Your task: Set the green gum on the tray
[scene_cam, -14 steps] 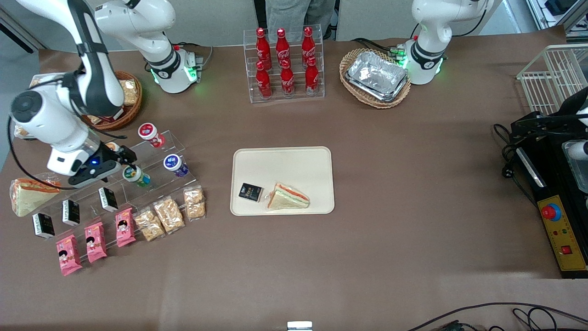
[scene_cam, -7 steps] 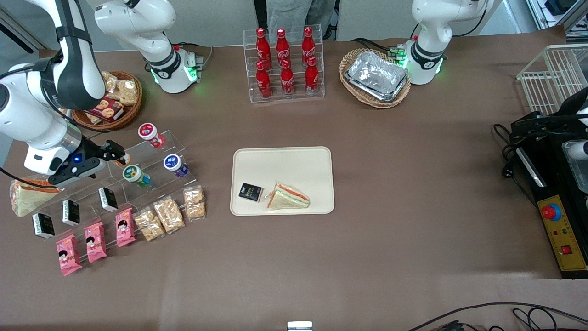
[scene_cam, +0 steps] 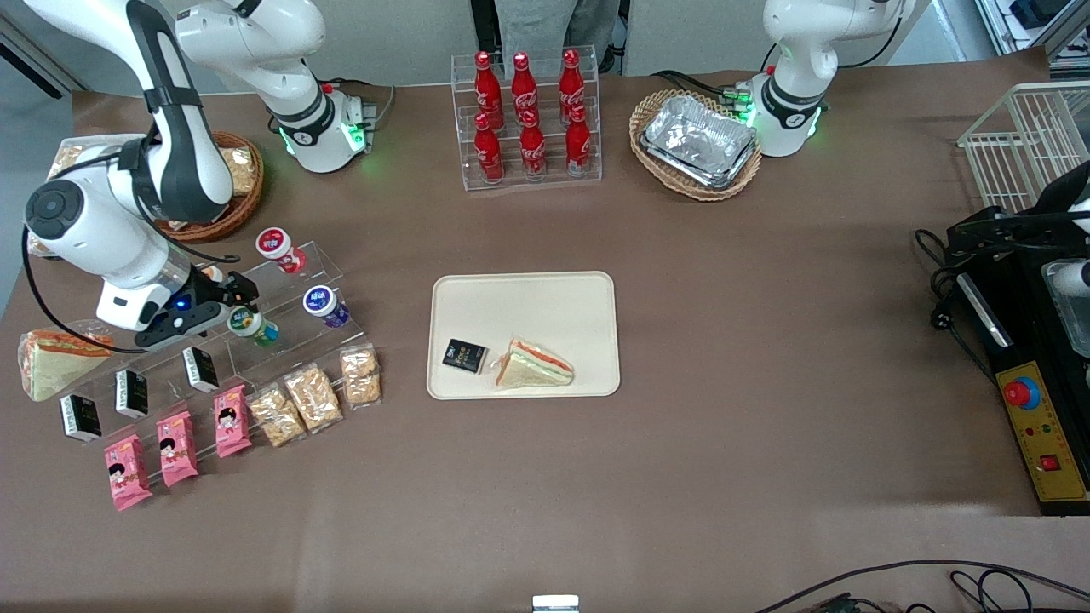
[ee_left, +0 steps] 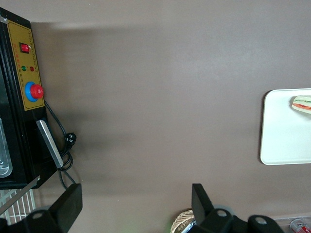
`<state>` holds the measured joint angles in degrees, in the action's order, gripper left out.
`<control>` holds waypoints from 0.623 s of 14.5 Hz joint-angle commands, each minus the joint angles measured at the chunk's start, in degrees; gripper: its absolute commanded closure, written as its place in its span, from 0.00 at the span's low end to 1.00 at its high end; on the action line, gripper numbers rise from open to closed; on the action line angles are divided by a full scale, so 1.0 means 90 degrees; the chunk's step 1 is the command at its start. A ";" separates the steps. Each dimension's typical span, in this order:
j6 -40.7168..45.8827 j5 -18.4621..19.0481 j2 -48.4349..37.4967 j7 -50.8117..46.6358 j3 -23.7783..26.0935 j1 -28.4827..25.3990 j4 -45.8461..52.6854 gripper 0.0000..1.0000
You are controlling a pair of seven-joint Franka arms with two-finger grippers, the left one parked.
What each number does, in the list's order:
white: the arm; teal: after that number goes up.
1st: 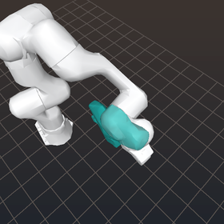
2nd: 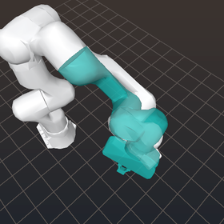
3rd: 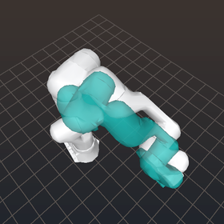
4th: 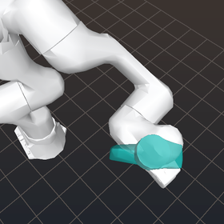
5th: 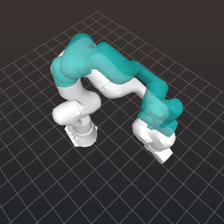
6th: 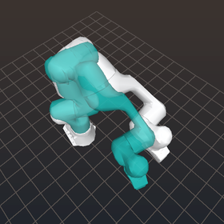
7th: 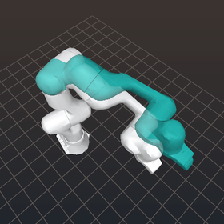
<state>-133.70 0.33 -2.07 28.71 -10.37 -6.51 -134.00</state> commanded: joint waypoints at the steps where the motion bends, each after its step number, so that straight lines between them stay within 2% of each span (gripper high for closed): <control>1: -0.0660 -0.0125 -0.0054 0.0023 -0.0010 -0.0107 -0.0510 0.00; 8: -0.0984 -0.0125 0.0083 0.0023 -0.0010 -0.0107 -0.0697 0.00; 9: -0.0994 -0.0125 0.0112 0.0023 -0.0010 -0.0107 -0.0697 0.05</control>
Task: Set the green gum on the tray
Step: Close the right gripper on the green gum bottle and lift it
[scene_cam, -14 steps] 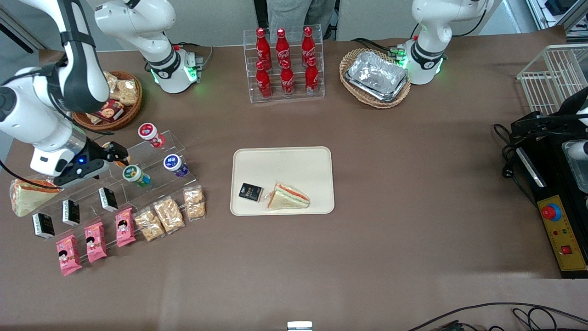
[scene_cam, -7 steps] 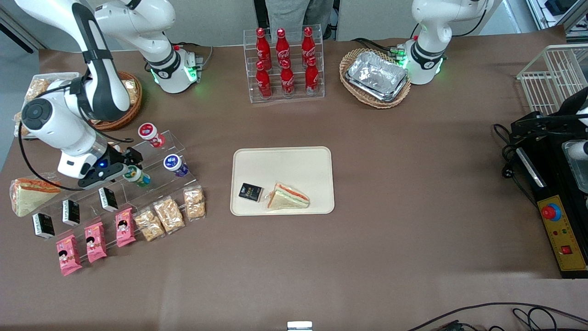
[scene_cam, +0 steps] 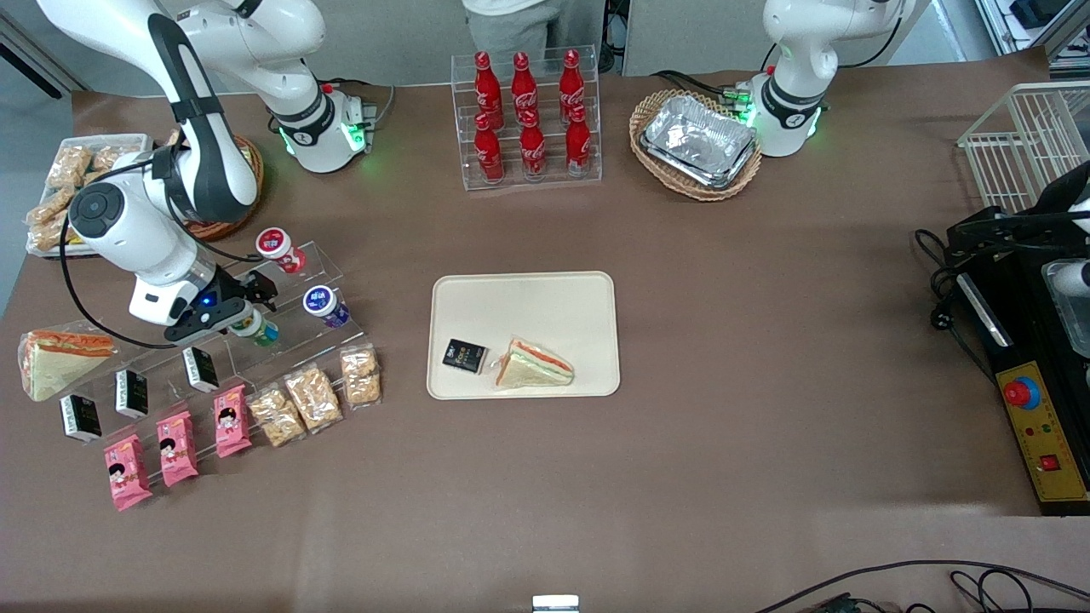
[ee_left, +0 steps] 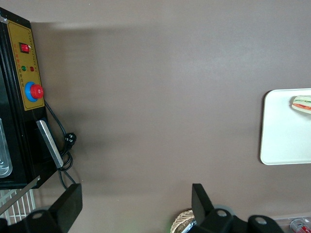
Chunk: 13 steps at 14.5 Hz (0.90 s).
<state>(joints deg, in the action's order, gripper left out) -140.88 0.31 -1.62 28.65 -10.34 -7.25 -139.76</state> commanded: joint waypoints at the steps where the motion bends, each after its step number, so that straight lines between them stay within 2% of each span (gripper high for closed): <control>1: -0.0196 -0.0122 0.0083 0.0030 -0.0013 -0.0025 -0.0057 0.17; 3: -0.0196 -0.0122 0.0093 0.0020 -0.0013 -0.0015 -0.0047 0.37; 5: -0.0196 -0.0122 0.0093 0.0020 -0.0013 -0.0015 -0.0047 0.49; 10: -0.0002 -0.0122 0.0034 0.0029 0.0007 -0.0025 0.0273 0.50; 13: 0.1526 -0.0122 -0.0005 -0.0087 0.0046 -0.0035 0.1384 0.50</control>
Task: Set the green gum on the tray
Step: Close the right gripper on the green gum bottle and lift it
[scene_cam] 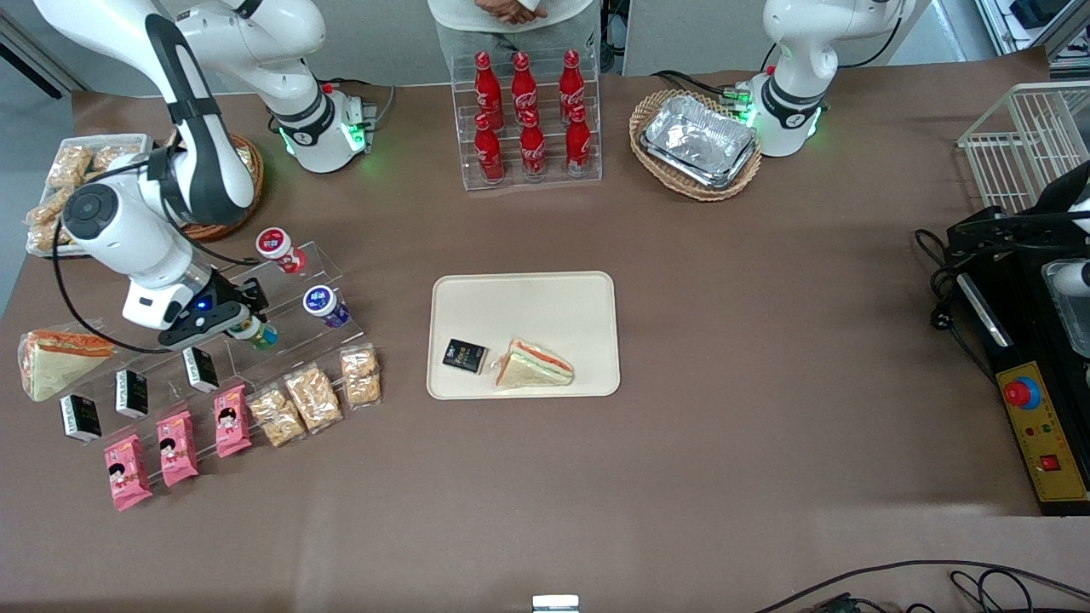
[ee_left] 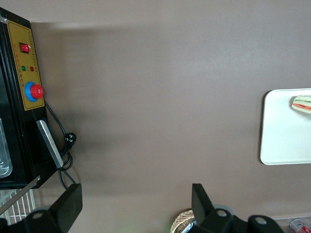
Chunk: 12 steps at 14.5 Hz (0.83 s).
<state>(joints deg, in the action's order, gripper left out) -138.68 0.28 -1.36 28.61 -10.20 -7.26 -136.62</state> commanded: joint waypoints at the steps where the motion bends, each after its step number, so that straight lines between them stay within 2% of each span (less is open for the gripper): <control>1: 0.1829 -0.0129 -0.0035 -0.0189 0.0078 -0.0063 0.1465 0.50; 5: 0.3773 -0.0129 -0.0113 -0.0853 0.0244 -0.0229 0.2960 0.49; 7: 0.4546 -0.0129 -0.0113 -0.1398 0.0526 -0.0239 0.3586 0.49; 10: 0.4950 -0.0139 -0.0103 -0.2647 0.1160 -0.0239 0.4115 0.49; 12: 0.5018 -0.0411 -0.0103 -0.3584 0.1580 -0.0239 0.4262 0.49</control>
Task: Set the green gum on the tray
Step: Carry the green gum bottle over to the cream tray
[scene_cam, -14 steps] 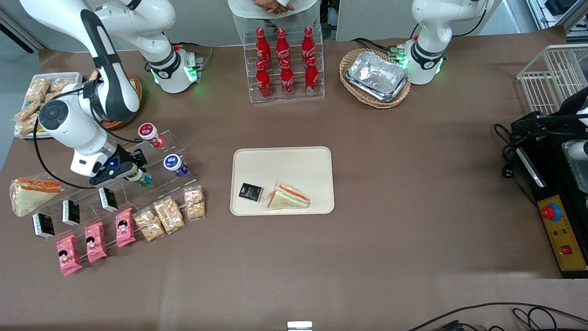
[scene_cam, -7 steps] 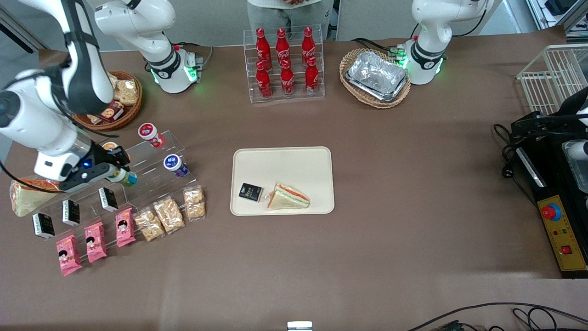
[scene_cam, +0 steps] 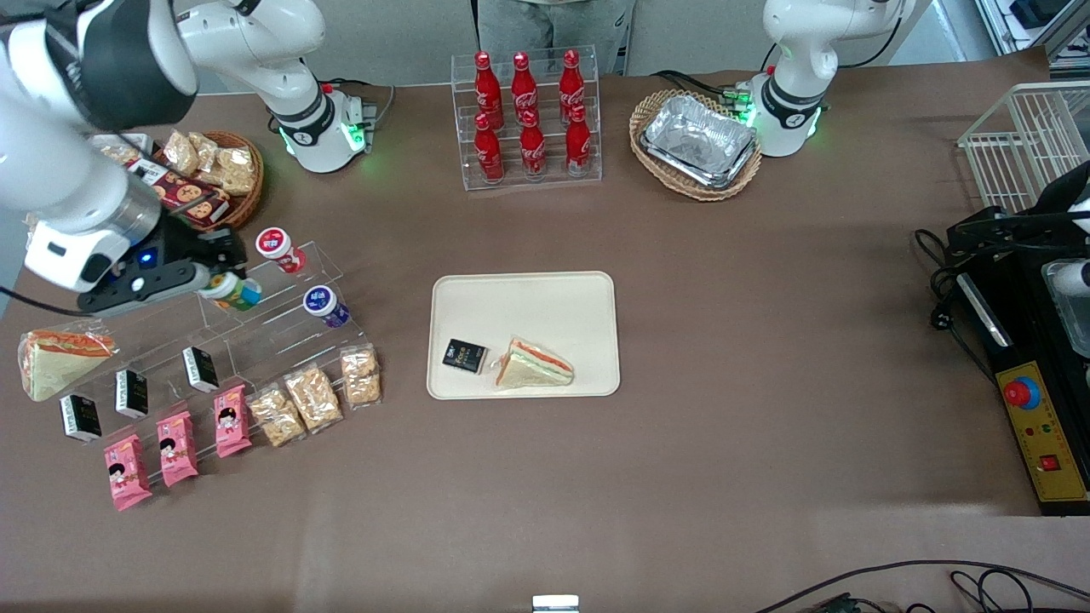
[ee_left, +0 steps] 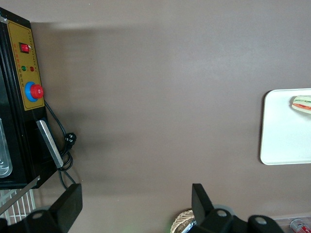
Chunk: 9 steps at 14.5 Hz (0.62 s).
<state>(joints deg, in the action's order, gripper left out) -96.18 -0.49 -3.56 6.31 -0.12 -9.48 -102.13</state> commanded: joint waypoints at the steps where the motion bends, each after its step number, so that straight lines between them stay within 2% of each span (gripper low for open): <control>1: 0.0296 -0.0423 0.0141 -0.1604 0.0646 0.0008 0.0439 0.49; 5: 0.0140 -0.0502 0.0306 -0.3422 0.1457 -0.0079 0.0410 0.49; 7: -0.0326 -0.0521 0.0376 -0.4145 0.1712 -0.0206 0.0090 0.49; 9: -0.1028 -0.0512 0.0337 -0.4634 0.1732 -0.0546 -0.0611 0.49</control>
<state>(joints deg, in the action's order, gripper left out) -98.34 -3.77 -0.91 -29.14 14.96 -11.60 -101.37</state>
